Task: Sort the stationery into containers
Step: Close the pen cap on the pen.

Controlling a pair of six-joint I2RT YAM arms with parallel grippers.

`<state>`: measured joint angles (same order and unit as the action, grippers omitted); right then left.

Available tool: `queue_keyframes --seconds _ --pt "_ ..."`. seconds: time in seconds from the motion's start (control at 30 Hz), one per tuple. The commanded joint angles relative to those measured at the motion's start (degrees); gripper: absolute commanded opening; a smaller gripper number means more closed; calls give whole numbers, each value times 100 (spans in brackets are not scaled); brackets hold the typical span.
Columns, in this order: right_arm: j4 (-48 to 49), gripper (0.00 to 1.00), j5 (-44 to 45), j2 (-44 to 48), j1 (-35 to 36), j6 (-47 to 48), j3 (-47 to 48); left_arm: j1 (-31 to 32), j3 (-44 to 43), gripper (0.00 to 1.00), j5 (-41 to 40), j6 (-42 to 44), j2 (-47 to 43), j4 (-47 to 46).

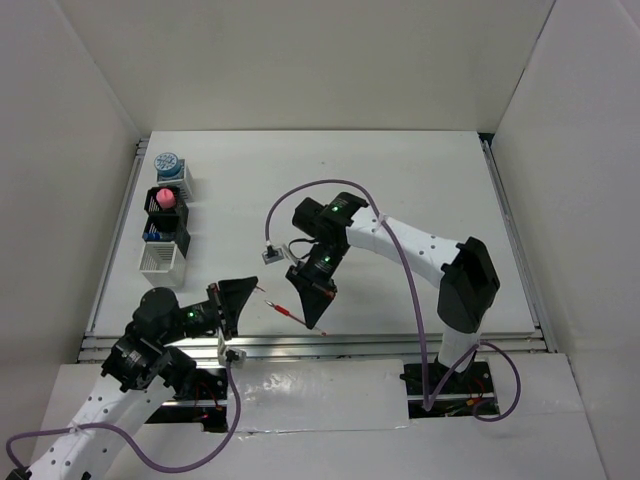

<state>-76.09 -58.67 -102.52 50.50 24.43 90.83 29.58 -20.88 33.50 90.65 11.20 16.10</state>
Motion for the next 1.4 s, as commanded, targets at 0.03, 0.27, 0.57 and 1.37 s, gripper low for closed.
queue_keyframes --seconds 0.03,0.27,0.57,1.37 --pt "-608 0 75 -49 92 -130 278 21 -231 0 631 470 40 191" --pt "-635 0 67 -189 39 -184 436 30 -337 0 790 700 216 474" --pt "-600 0 119 -286 12 -219 366 21 -381 0 860 761 286 500" --pt "-652 0 146 -295 162 -219 366 21 -381 0 817 708 479 297"
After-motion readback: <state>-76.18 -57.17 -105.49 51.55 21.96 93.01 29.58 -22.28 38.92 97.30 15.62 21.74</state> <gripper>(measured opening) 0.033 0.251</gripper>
